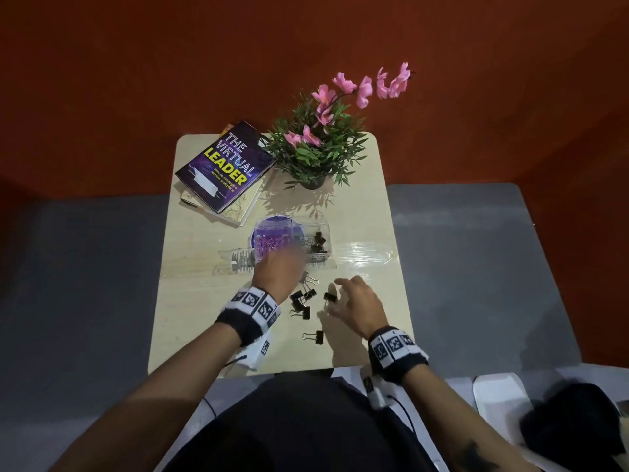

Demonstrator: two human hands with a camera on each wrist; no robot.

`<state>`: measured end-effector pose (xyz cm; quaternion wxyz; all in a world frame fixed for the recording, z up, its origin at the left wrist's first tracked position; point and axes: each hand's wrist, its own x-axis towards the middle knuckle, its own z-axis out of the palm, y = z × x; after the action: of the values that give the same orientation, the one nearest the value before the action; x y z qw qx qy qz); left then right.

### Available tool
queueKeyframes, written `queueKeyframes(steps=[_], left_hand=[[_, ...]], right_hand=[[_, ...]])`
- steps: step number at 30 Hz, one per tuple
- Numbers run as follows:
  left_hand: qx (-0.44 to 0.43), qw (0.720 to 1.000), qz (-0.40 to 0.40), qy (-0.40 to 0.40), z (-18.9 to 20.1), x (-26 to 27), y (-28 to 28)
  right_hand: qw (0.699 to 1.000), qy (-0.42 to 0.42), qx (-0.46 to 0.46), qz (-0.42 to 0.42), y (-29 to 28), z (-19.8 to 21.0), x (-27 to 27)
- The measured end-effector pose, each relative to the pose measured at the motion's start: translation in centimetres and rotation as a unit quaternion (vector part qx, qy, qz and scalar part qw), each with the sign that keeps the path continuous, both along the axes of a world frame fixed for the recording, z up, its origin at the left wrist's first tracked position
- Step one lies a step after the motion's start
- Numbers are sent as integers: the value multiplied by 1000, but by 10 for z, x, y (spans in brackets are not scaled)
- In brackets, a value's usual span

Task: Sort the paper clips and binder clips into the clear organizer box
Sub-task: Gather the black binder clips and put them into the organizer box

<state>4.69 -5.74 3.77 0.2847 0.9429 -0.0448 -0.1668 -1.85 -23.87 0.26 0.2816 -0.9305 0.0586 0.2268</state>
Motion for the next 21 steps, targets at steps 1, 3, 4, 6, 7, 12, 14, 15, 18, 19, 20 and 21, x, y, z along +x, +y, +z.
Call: queueKeyframes(steps=[1, 3, 4, 6, 7, 12, 14, 15, 18, 19, 20, 21], left_hand=[[37, 999, -27, 25, -5, -7, 2], [118, 982, -108, 102, -19, -20, 5], [145, 970, -144, 132, -25, -25, 6], [169, 954, -201, 142, -36, -30, 4], [171, 952, -220, 130, -40, -32, 4], [125, 967, -212, 72, -55, -42, 9], [100, 974, -193, 67, -58, -47, 9], [89, 976, -185, 66, -58, -48, 8], [79, 982, -158, 66, -52, -47, 1], [83, 983, -153, 62, -51, -46, -2], [90, 983, -152, 58, -49, -46, -4], [96, 982, -151, 53, -47, -45, -7]], right_hand=[[1000, 18, -4, 23, 4, -2, -7], [997, 43, -18, 58, 14, -7, -17], [995, 45, -35, 77, 18, -10, -20], [992, 33, -64, 103, 26, -17, -23], [992, 23, -68, 106, 29, -19, -23], [997, -28, -37, 68, 31, -23, -12], [998, -32, -14, 46, 32, -23, -9], [999, -34, -4, 38, 34, -23, -8], [999, -33, 9, 25, 40, -22, -5], [999, -31, 12, 21, 42, -22, -4], [999, -30, 12, 18, 43, -21, -3], [999, -29, 10, 16, 45, -20, -1]])
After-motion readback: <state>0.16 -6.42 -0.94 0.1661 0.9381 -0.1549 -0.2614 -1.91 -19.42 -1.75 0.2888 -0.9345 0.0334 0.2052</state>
